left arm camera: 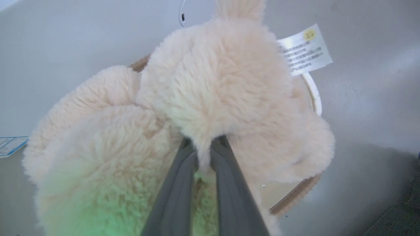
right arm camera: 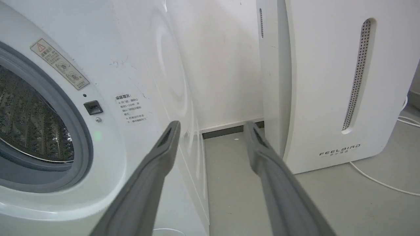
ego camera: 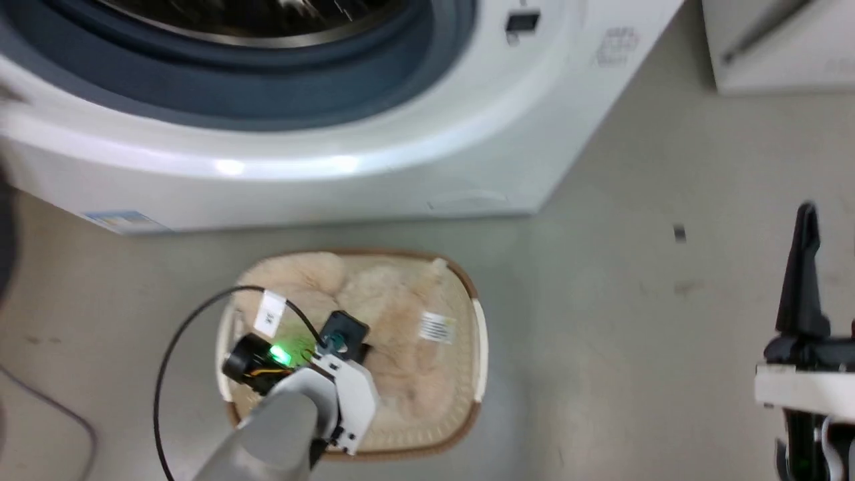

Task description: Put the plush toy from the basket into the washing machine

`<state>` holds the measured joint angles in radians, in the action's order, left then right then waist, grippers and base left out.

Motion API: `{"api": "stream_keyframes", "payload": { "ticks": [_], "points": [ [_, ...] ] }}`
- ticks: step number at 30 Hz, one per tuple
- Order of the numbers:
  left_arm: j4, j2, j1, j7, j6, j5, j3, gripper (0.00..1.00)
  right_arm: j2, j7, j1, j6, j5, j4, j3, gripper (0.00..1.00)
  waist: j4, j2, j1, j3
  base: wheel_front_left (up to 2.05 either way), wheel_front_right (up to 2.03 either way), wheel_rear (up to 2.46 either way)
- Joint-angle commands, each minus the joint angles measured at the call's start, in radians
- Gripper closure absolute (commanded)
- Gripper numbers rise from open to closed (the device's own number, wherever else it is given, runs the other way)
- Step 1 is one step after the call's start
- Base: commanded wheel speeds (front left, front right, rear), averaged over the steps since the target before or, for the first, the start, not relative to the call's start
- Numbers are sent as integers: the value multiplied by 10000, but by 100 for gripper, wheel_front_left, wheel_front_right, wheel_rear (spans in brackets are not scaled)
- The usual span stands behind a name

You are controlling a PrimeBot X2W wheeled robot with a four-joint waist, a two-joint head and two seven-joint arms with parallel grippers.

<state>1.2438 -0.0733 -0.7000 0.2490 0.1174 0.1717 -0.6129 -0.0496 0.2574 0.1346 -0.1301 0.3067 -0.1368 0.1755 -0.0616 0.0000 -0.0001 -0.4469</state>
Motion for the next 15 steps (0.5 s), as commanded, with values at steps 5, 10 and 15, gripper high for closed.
{"api": "stream_keyframes", "payload": {
  "ticks": [5, 10, 15],
  "points": [
    [-1731, 69, 698, 123, -385, 239, 239, 100, -6, 44, -665, -6, -130, 123, 80, 0, 891, 0, 1, 1757, 0, 0, 0],
    [-3539, -176, 1457, 125, -848, 273, 601, 100, -6, 44, -1096, -6, -169, 193, 92, 0, 1025, 0, 1, 2336, 0, 0, 0],
    [-5160, -436, 1908, 126, -1269, 242, 1061, 100, -6, 44, -1334, -6, -189, 226, 39, 0, 983, 0, 1, 2670, 0, 0, 0]
  ]
}}
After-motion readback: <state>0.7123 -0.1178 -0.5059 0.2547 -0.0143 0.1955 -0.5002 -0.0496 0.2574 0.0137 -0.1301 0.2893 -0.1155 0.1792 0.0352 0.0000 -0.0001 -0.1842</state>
